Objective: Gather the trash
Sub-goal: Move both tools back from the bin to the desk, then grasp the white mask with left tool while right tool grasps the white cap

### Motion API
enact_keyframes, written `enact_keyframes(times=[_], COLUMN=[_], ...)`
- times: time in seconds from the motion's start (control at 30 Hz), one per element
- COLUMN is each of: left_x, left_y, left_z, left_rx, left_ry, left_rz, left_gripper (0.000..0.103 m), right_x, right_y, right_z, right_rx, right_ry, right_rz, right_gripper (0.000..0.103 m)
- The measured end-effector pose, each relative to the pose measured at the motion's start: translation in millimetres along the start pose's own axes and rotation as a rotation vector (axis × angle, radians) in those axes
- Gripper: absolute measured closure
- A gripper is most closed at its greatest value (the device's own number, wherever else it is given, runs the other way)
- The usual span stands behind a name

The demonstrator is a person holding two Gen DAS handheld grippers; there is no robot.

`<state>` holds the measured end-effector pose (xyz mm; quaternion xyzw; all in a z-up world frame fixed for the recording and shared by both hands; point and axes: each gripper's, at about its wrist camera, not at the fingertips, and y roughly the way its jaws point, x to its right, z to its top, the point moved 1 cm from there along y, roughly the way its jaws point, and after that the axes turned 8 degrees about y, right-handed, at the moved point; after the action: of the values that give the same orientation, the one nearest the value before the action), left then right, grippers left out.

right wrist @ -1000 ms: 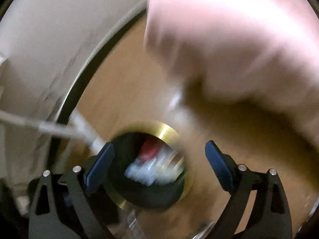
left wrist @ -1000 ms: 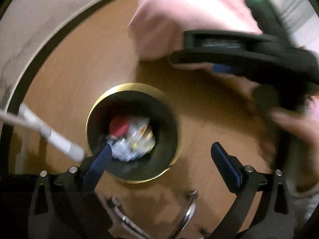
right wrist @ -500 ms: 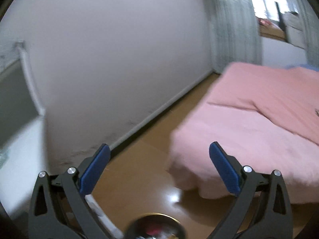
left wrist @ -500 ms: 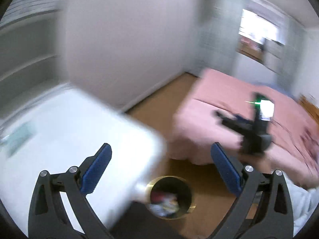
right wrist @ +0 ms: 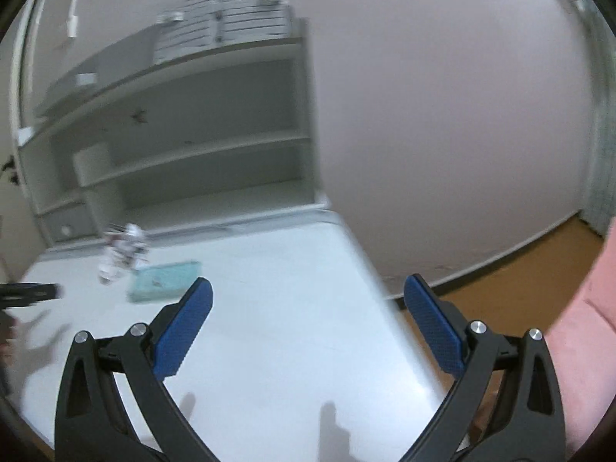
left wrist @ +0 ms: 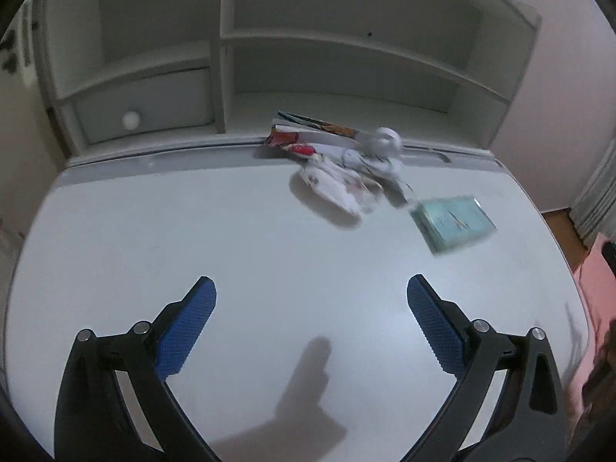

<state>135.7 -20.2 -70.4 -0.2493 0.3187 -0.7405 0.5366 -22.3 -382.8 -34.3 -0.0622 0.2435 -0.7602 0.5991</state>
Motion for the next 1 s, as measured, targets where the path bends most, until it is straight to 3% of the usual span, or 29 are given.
enact_keyframes(times=[0.17,0.3,0.33,0.37,0.43,0.47,0.63,0.73,0.8,0.83,0.87,1.0], left_x=[7,11,13,15,15,10,-32,-59,-81,-89,-95,-123], left_y=[55,90,98,101,99,96,70,62,63,63,62,53], left_z=[43,67,68,68,68,67,45,39,34,32,31,24], left_rx=[-0.055,-0.076,-0.098,-0.079,-0.074,-0.077,-0.016,-0.002,0.0,-0.004,-0.003,0.01], left_ry=[0.004,0.068,0.086,0.13,0.165,0.141,0.101,0.082,0.076,0.068,0.057,0.011], left_rz=[-0.062,-0.048,-0.077,-0.064,-0.087,-0.134,-0.087,0.001,0.062,0.075,0.07,0.052], left_gripper=[0.007,0.007,0.023,0.05,0.07,0.076,0.077,0.077,0.077,0.077,0.077,0.077], right_x=[-36,-55,-59,-65,-77,-87,-135,-178,-199,-206,-211,-208], right_y=[15,35,39,46,59,69,110,138,156,166,177,217], right_z=[6,18,21,25,31,33,35,30,27,27,27,40], right_rx=[-0.053,-0.062,-0.063,-0.067,-0.086,-0.106,-0.18,-0.247,-0.279,-0.295,-0.317,-0.356], right_ry=[-0.027,-0.042,-0.042,-0.041,-0.042,-0.042,-0.07,-0.159,-0.222,-0.24,-0.25,-0.248], right_rz=[0.059,0.061,0.069,0.079,0.101,0.114,0.215,0.293,0.299,0.3,0.293,0.23], right_gripper=[0.007,0.007,0.007,0.007,0.007,0.007,0.007,0.008,0.012,0.02,0.024,0.026])
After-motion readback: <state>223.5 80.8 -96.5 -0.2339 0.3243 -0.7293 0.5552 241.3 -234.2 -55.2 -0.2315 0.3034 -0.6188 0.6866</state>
